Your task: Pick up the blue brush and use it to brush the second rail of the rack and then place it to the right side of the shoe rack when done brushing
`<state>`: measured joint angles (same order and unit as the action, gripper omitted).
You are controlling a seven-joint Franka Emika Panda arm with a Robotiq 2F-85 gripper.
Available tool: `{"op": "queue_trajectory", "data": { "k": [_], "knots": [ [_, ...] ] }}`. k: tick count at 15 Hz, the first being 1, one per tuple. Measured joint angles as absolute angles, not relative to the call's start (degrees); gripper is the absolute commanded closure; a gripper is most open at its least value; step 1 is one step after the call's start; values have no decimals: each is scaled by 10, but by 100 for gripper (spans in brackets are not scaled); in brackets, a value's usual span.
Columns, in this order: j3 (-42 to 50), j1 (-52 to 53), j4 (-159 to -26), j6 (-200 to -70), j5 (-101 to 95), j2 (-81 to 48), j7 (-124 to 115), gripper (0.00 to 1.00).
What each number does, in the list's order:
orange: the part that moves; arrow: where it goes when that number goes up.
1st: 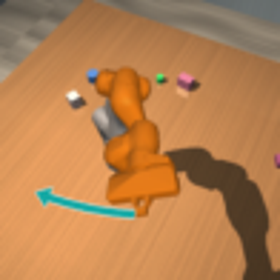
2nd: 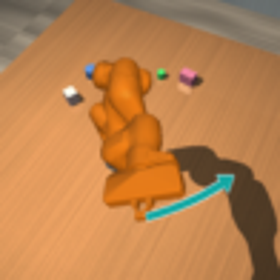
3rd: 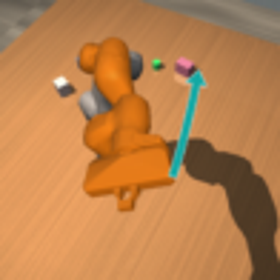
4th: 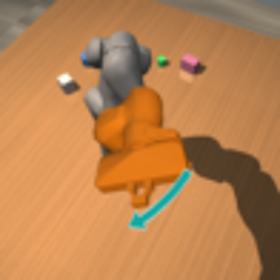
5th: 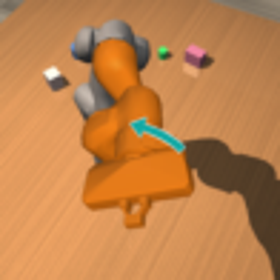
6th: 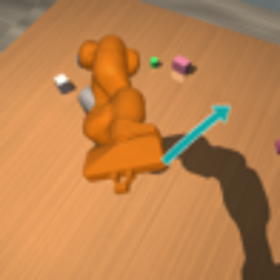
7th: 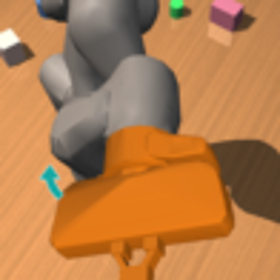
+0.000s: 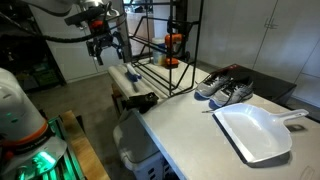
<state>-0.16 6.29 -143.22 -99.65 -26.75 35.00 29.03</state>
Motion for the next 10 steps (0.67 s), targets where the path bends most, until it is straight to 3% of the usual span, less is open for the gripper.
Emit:
{"op": "queue_trajectory", "data": {
  "k": [5,10],
  "knots": [
    [4,71,-1432,-1009,-264,350,317,0],
    [45,97,-1442,-1143,-249,333,421,0]
  ]
}}
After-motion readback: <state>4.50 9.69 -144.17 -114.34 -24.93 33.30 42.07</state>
